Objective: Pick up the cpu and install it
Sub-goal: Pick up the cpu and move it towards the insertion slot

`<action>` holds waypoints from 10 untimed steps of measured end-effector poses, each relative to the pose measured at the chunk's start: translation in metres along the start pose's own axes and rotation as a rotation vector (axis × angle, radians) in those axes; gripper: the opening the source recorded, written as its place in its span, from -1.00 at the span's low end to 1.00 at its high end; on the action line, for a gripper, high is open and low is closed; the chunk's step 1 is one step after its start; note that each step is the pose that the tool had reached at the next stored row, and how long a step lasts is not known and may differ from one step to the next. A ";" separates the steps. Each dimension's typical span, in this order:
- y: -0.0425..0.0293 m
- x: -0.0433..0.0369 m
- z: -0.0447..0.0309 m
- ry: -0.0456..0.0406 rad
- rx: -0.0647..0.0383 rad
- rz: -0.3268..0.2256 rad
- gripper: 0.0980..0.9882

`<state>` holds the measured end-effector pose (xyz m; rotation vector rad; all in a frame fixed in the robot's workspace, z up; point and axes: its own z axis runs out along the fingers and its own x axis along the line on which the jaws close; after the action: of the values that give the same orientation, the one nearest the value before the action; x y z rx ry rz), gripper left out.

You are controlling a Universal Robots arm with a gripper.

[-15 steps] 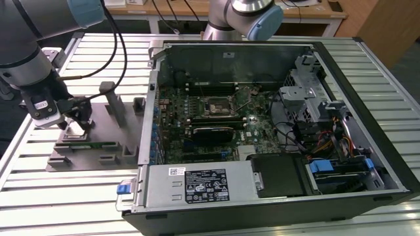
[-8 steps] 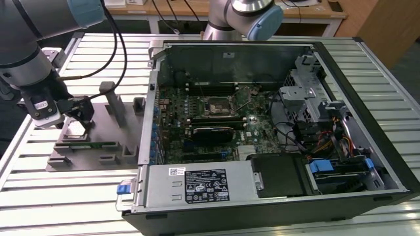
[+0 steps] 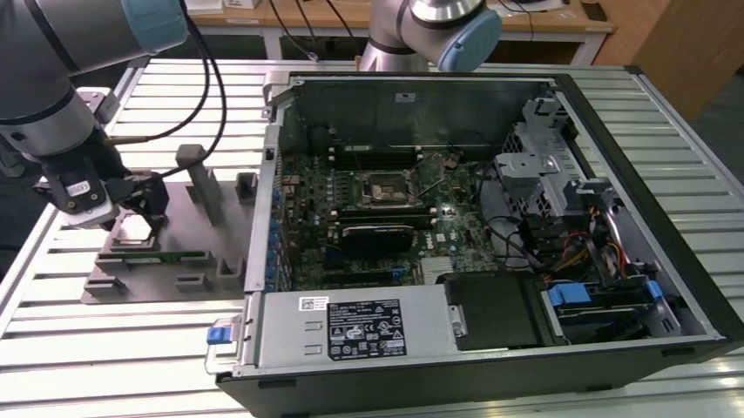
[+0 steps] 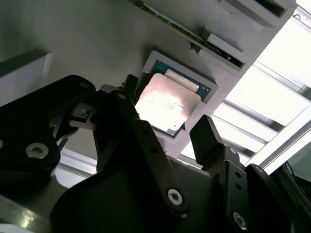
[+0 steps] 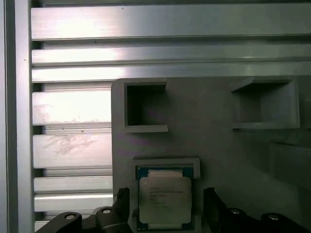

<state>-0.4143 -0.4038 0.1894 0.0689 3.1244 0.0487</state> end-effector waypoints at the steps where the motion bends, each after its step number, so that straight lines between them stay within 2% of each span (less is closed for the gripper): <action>1: 0.0000 0.0000 0.0006 0.0001 0.000 -0.003 0.37; 10: -0.0002 0.0000 0.0070 0.0017 0.000 -0.047 0.37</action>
<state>-0.4142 -0.4038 0.1824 -0.0053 3.1261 0.0489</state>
